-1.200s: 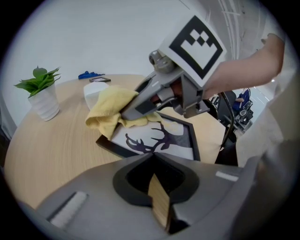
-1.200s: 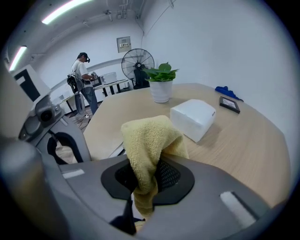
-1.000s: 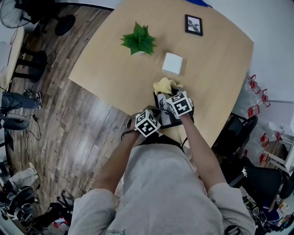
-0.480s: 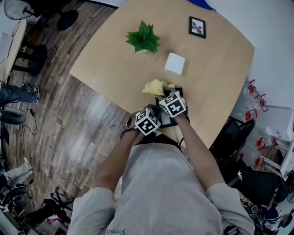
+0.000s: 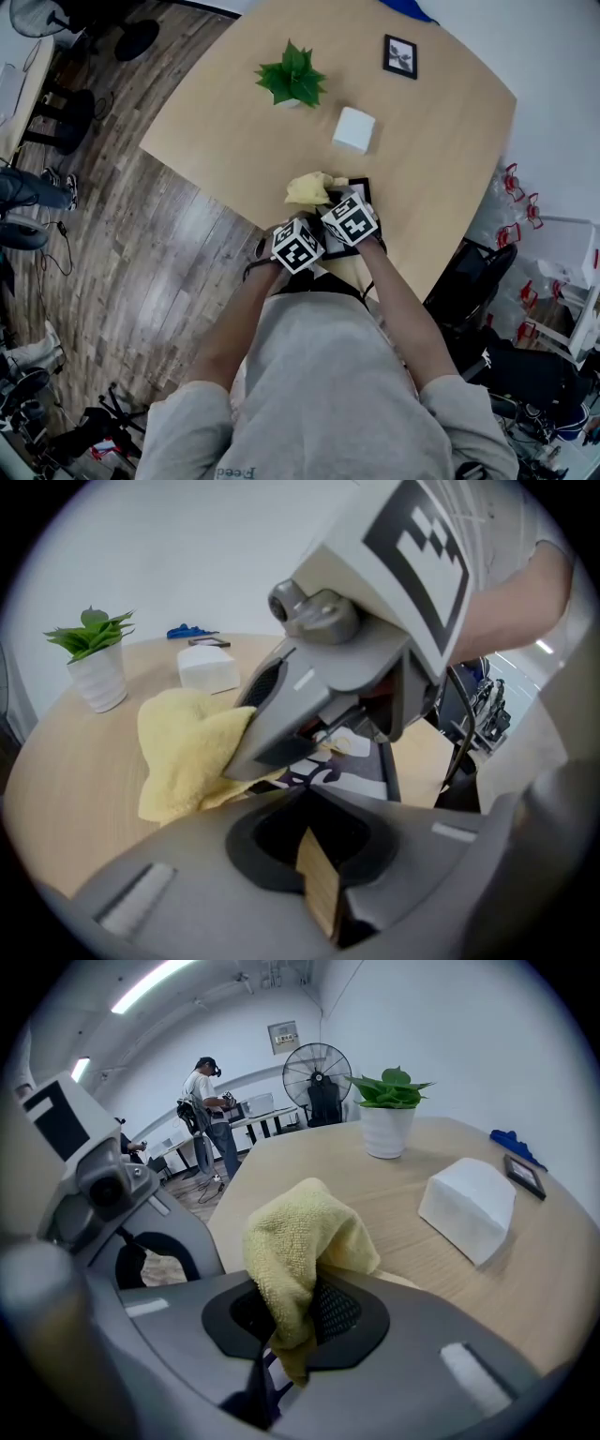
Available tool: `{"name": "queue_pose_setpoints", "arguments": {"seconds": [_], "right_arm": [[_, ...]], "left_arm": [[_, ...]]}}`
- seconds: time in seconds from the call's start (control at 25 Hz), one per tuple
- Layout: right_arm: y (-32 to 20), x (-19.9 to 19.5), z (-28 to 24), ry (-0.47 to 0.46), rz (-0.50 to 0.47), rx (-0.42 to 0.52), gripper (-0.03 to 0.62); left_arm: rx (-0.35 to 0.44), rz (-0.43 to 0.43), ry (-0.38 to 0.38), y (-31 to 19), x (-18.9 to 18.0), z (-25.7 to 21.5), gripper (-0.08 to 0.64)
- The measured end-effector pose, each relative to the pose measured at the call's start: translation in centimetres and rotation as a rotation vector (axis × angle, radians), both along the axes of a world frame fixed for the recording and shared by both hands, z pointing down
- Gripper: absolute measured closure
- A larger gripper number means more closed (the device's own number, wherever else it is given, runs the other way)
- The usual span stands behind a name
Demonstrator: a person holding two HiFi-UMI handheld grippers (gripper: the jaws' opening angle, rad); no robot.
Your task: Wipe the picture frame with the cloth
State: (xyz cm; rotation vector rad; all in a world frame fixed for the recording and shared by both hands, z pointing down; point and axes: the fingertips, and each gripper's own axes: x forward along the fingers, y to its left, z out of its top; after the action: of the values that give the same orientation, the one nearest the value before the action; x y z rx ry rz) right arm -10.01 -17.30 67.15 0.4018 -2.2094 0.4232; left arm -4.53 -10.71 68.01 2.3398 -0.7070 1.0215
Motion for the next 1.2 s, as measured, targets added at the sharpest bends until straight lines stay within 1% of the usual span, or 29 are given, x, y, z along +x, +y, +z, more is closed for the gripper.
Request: {"name": "queue_pose_setpoints", "arguments": {"seconds": [0.24,0.4,0.8,0.96,1.08,1.2], "right_arm": [[1.4,1.1,0.2,-0.007,-0.001,-0.013,0.543],[2.2,2.0,0.5,-0.022,0.029,-0.026,0.543],[3.5,4.0,0.7,-0.021,0.084,-0.012,0.543],[4.3,4.7,0.7,-0.029,0.138,-0.042,0.543],[5.0,5.4,0.8,-0.039,0.184,-0.06,0.543],[5.7,5.9,0.8,-0.036,0.201,-0.077,0.543]], "left_arm": [[0.006,0.004,-0.004,0.0,0.0,0.0,0.508],[0.014,0.0,-0.005,0.0,-0.1,0.1,0.508],[0.018,0.014,-0.009,0.1,-0.1,0.1,0.508],[0.016,0.004,-0.002,0.0,-0.5,0.1,0.508],[0.015,0.018,0.001,-0.1,-0.4,0.3,0.508],[0.014,0.015,0.016,-0.5,-0.2,-0.1,0.508]]}}
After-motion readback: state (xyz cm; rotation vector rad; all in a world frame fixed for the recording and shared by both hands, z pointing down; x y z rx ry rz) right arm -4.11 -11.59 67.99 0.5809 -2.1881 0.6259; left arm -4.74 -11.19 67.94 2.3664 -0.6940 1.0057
